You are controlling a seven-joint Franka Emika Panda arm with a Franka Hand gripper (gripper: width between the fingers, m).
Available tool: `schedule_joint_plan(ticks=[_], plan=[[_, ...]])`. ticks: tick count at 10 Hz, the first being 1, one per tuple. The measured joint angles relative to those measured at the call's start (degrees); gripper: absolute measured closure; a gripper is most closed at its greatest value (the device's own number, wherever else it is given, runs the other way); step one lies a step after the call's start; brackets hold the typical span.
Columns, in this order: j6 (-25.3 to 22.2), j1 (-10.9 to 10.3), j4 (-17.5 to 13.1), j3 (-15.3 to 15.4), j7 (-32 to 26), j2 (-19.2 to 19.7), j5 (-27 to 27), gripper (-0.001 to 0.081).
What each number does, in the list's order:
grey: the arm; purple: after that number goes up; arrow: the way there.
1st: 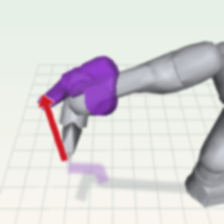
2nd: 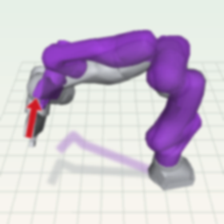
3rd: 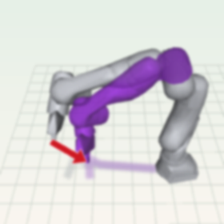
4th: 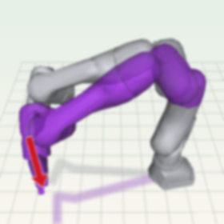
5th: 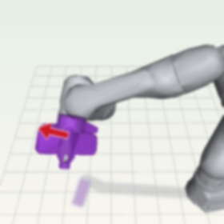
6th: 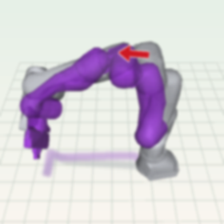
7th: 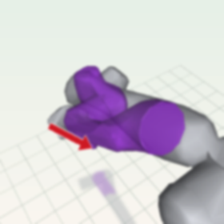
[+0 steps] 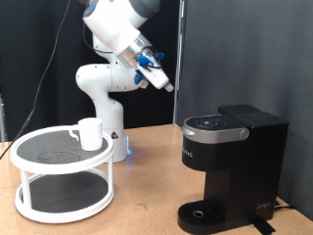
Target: Make a cup of coffee with the keurig machine
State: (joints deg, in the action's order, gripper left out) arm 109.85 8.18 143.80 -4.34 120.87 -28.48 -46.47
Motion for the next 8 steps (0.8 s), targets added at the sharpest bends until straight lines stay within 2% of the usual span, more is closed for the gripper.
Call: schedule_joint_plan(ticks=[2, 3, 4, 5, 6, 8], plan=[[-4.2, 1.2, 0.7, -2.8, -1.5, -1.9, 1.5, 0.0806], [-2.6, 1.8, 1.9, -3.5, -2.0, -3.2, 0.0, 0.0806], [1.5, 1.9, 5.5, -3.5, -2.3, -6.8, -2.6, 0.0806], [-0.5, 1.9, 5.1, -3.6, -2.3, -6.8, -1.0, 0.0806], [-4.9, 2.0, 4.4, -4.4, -2.3, -6.5, 1.7, 0.0806], [-15.1, 3.1, 2.9, -8.4, -2.5, -6.8, 6.9, 0.0806]])
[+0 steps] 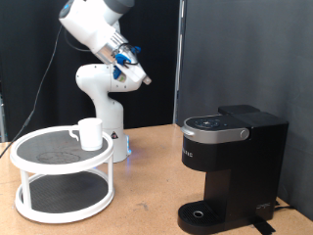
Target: Make a cup of coffee with the keurig machine
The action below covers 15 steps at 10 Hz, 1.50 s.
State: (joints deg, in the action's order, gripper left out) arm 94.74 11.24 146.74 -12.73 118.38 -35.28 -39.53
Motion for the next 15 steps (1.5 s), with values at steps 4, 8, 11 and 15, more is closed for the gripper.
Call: schedule_joint_plan(ticks=[4, 8, 11, 15], plan=[[-6.0, 2.9, -1.5, -6.5, -4.5, -1.4, 6.3, 0.0806], [-9.3, 4.4, -3.5, -10.3, -6.7, -1.3, 10.6, 0.0806], [-9.9, 4.8, -3.4, -13.1, -10.6, -1.2, 13.1, 0.0806], [-9.8, 6.6, -4.0, -20.3, -15.0, 0.3, 16.9, 0.0806]])
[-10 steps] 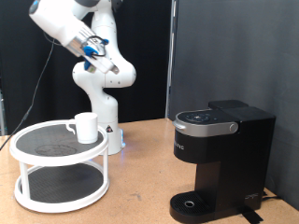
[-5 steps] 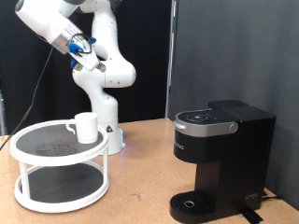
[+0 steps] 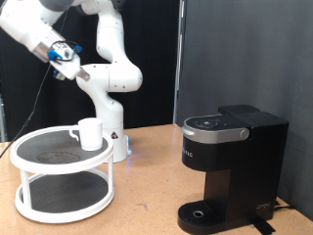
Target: Make a cup of coffee with the keurig machine
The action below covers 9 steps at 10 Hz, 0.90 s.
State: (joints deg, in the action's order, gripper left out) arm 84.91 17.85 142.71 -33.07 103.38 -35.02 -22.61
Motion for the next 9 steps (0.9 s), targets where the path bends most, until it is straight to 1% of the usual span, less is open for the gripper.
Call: schedule_joint_plan(ticks=[1, 3, 5, 6, 7, 8, 9], plan=[[0.3, 0.2, -0.4, -1.5, -0.8, 0.6, 0.1, 0.0806], [3.0, 0.3, -0.5, -3.3, -1.4, 1.6, 0.1, 0.0806], [5.4, 0.3, -0.4, -4.0, -2.1, 2.8, 0.3, 0.0806], [6.3, 0.3, -0.2, -4.1, -2.4, 3.6, 0.8, 0.0772], [7.3, 0.3, 0.0, -4.2, -2.9, 4.3, 1.2, 0.0772], [8.5, 0.3, 0.4, -4.2, -3.6, 5.1, 2.1, 0.0635], [10.1, 0.3, 1.1, -4.2, -4.2, 5.9, 3.0, 0.0476]])
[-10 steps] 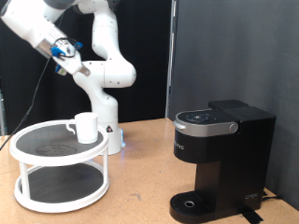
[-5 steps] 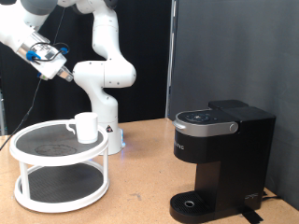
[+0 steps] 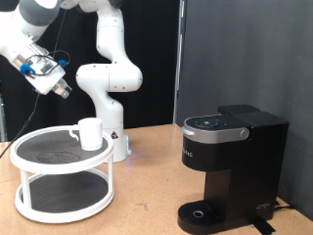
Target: Make a cup of coffee with the keurig machine
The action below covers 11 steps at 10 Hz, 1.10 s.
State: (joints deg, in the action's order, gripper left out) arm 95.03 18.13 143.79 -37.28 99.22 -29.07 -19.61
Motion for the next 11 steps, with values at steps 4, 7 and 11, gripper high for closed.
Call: schedule_joint_plan(ticks=[4, 7, 11], plan=[[9.6, 0.0, 5.0, 0.0, -3.4, 3.5, 1.1, 0.0117], [14.6, -0.5, 7.8, 0.0, -6.2, 5.9, -0.4, 0.0079], [15.7, -1.3, 9.4, 0.0, -9.0, 7.1, -3.1, 0.0072]])
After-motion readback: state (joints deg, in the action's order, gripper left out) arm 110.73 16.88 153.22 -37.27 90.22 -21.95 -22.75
